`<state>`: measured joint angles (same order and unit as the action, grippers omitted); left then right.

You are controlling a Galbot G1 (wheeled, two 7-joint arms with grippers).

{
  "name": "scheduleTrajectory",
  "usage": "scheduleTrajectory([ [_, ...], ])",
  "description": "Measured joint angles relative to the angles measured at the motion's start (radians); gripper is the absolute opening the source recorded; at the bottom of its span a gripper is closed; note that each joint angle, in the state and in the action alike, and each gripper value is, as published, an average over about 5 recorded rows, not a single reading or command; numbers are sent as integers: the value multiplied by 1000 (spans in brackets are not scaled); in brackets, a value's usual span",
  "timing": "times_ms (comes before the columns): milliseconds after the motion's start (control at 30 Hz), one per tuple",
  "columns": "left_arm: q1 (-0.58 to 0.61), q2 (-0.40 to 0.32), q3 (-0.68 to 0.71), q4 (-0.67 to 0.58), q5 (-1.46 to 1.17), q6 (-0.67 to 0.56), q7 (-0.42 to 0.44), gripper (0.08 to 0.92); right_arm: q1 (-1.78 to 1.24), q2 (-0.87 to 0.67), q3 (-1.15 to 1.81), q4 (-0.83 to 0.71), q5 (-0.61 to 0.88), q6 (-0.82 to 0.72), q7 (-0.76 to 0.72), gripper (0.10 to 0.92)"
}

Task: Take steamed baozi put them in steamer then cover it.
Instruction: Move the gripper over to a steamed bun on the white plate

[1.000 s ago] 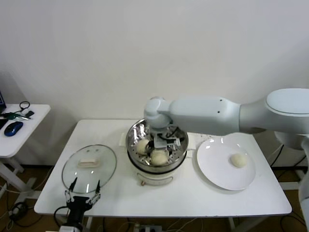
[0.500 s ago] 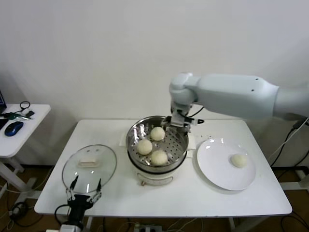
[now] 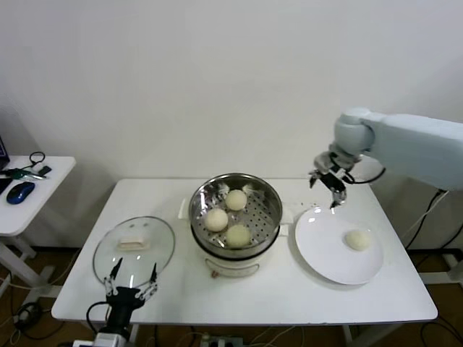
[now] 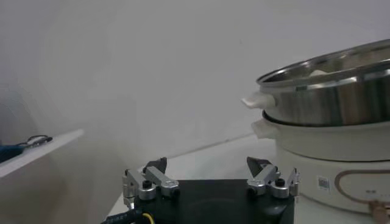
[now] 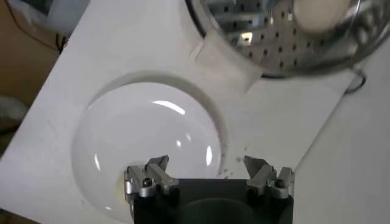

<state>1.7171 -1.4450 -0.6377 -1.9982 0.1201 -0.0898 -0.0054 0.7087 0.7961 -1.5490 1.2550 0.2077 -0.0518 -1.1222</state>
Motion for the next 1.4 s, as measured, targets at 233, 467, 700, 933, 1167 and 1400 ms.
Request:
scheduleTrajectory([
  [233, 13, -1, -18, -16, -7, 5, 0, 823, -172, -69, 137, -96, -68, -27, -9, 823],
  [467, 30, -10, -29, -22, -7, 6, -1, 823, -339, -98, 290, -192, -153, -25, -9, 823],
  [700, 37, -19, -30, -24, 2, 8, -1, 823, -474, -101, 422, -277, -235, -8, -12, 823],
  [933, 40, -20, -31, -22, 10, 10, -2, 823, -574, -81, 534, -354, -306, 15, -12, 823],
  [1167, 39, -28, -26, -18, 21, 10, -2, 823, -627, -38, 619, -427, -355, 36, -11, 823],
  [1400, 42, -29, -29, -14, 24, 9, -2, 823, -654, 3, 661, -476, -379, 46, -12, 823],
])
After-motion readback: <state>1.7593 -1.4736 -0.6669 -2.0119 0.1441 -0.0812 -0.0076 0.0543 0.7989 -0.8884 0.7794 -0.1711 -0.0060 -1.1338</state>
